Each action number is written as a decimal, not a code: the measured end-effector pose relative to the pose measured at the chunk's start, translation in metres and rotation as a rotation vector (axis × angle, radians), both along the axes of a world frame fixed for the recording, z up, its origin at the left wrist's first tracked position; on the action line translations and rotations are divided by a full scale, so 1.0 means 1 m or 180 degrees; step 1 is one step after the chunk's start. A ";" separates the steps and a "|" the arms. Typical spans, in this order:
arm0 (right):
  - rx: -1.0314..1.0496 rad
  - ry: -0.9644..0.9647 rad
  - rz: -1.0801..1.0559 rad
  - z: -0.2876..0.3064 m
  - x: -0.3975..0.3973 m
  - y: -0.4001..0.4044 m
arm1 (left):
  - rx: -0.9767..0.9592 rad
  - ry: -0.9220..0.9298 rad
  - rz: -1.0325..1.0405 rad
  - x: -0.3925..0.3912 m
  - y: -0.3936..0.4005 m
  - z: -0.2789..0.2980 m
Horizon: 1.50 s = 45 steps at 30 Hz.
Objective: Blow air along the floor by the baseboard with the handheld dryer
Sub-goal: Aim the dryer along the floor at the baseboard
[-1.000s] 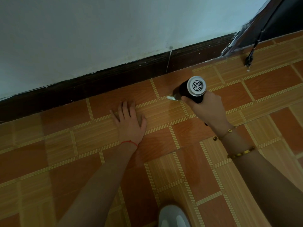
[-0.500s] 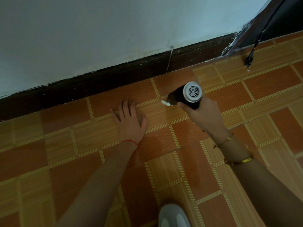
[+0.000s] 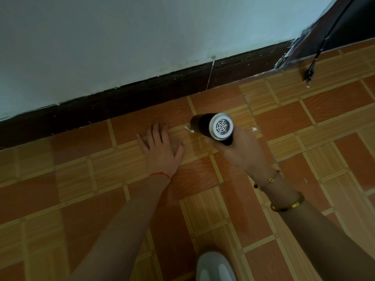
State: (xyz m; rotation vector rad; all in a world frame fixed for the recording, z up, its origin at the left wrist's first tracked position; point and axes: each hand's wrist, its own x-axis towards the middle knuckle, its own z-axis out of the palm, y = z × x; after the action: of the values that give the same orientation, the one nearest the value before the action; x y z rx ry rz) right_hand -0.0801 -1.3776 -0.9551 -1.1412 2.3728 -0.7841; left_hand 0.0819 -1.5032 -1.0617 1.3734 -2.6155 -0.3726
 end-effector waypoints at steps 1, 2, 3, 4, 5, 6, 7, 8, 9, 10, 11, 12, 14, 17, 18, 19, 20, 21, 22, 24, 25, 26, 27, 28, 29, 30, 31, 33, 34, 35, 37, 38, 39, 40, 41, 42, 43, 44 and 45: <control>0.0035 0.0069 0.0101 -0.001 0.002 0.001 | 0.0007 -0.0017 -0.0005 0.000 0.000 0.001; 0.0064 0.0121 0.0198 -0.002 0.003 0.003 | 0.0011 -0.0027 -0.0007 0.000 0.000 0.001; 0.0079 0.0146 0.0280 -0.003 0.004 0.005 | 0.0014 -0.0028 -0.0007 0.000 0.000 0.001; 0.0086 0.0146 0.0354 -0.004 0.004 0.007 | 0.0018 -0.0023 -0.0005 0.001 0.000 0.002; 0.0086 0.0151 0.0416 -0.004 0.004 0.008 | 0.0027 -0.0020 0.0000 0.001 0.000 0.002; 0.0099 0.0167 0.0451 -0.004 0.004 0.009 | 0.0036 -0.0025 0.0003 0.001 0.000 0.002; 0.0113 0.0176 0.0445 -0.005 0.004 0.010 | 0.0040 -0.0037 0.0005 0.001 0.000 0.002; 0.0110 0.0155 0.0382 -0.006 0.004 0.010 | 0.0038 -0.0046 0.0008 0.000 0.000 0.002; 0.0089 0.0127 0.0251 -0.007 0.005 0.009 | 0.0035 -0.0043 0.0012 0.000 0.000 0.002; 0.0075 0.0110 0.0067 -0.009 0.005 0.009 | 0.0034 -0.0029 0.0018 0.000 0.000 0.003; 0.0061 0.0119 -0.0141 -0.010 0.005 0.008 | 0.0033 -0.0012 0.0022 0.000 0.000 0.003; 0.0042 0.0155 -0.0331 -0.011 0.004 0.007 | 0.0030 -0.0002 0.0022 0.000 0.000 0.003; -0.0004 0.0306 -0.0561 -0.011 0.001 0.007 | 0.0035 -0.0007 0.0010 0.000 0.000 0.003; -0.0128 0.0142 -0.0659 -0.009 -0.004 0.008 | 0.0043 0.0012 0.0019 0.000 0.000 0.002; -0.0184 -0.0035 -0.0690 -0.008 -0.005 0.008 | 0.0042 0.0028 0.0020 -0.001 0.001 0.002; -0.0205 -0.0165 -0.0717 -0.008 -0.005 0.009 | 0.0039 0.0040 0.0020 -0.001 0.001 0.002; -0.0191 -0.0171 -0.0723 -0.008 -0.005 0.011 | 0.0036 0.0045 0.0021 0.000 0.001 0.002; -0.0126 -0.0052 -0.0712 -0.009 -0.005 0.013 | 0.0034 0.0043 0.0024 0.000 0.001 0.002; -0.0057 0.0067 -0.0684 -0.009 -0.004 0.015 | 0.0030 0.0036 0.0027 0.000 0.001 0.002; -0.0031 0.0012 -0.0683 -0.008 -0.004 0.019 | 0.0026 0.0017 0.0020 0.000 0.001 0.003; -0.0029 -0.0050 -0.0688 -0.008 -0.005 0.022 | 0.0033 0.0005 0.0014 0.000 0.001 0.003; -0.0026 -0.0038 -0.0709 -0.008 -0.006 0.025 | 0.0046 -0.0013 0.0006 0.000 0.001 0.002; -0.0014 0.0030 -0.0760 -0.007 -0.007 0.029 | 0.0061 -0.0042 -0.0003 0.000 0.001 0.002; -0.0030 0.0079 -0.0837 -0.006 -0.009 0.033 | 0.0071 -0.0080 -0.0010 0.001 0.002 0.002; -0.0040 0.0122 -0.0936 -0.005 -0.013 0.037 | 0.0066 -0.0108 -0.0027 0.001 0.002 0.003; -0.0021 0.0171 -0.1043 -0.003 -0.017 0.042 | 0.0051 -0.0127 -0.0050 0.001 0.001 0.003; 0.0020 0.0252 -0.1142 -0.002 -0.022 0.047 | 0.0027 -0.0142 -0.0084 0.001 0.001 0.004; 0.0047 0.0386 -0.1364 0.001 -0.033 0.059 | -0.0046 -0.0190 -0.0243 -0.002 0.003 0.006; 0.0043 0.0396 -0.1485 0.002 -0.038 0.064 | -0.0067 -0.0216 -0.0342 -0.003 0.005 0.007; 0.0056 0.0399 -0.1601 0.004 -0.042 0.069 | -0.0069 -0.0232 -0.0433 -0.006 0.008 0.008; 0.0131 0.0416 -0.1784 0.005 -0.048 0.077 | -0.0031 -0.0227 -0.0566 -0.013 0.016 0.010; 0.0167 0.0415 -0.1849 0.005 -0.050 0.080 | 0.0000 -0.0215 -0.0615 -0.018 0.021 0.010; 0.0199 0.0402 -0.1889 0.005 -0.052 0.083 | 0.0032 -0.0210 -0.0665 -0.022 0.027 0.010; 0.0233 0.0378 -0.1901 0.005 -0.053 0.085 | 0.0056 -0.0212 -0.0719 -0.027 0.032 0.010; 0.0277 0.0348 -0.1887 0.005 -0.053 0.087 | 0.0070 -0.0220 -0.0772 -0.030 0.036 0.009; 0.0324 0.0308 -0.1860 0.004 -0.053 0.088 | 0.0072 -0.0228 -0.0817 -0.033 0.040 0.008; 0.0374 0.0268 -0.1832 0.004 -0.053 0.088 | 0.0073 -0.0235 -0.0846 -0.035 0.042 0.006; 0.0426 0.0234 -0.1804 0.004 -0.052 0.087 | 0.0076 -0.0242 -0.0855 -0.036 0.043 0.005; 0.0460 0.0210 -0.1774 0.004 -0.052 0.087 | 0.0077 -0.0246 -0.0850 -0.037 0.044 0.004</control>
State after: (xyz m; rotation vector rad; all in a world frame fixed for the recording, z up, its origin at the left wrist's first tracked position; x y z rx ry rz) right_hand -0.1321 -1.2908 -0.9516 -0.4483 2.7881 -0.7293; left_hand 0.0448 -1.4591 -1.0578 1.0652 -2.8750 -0.3933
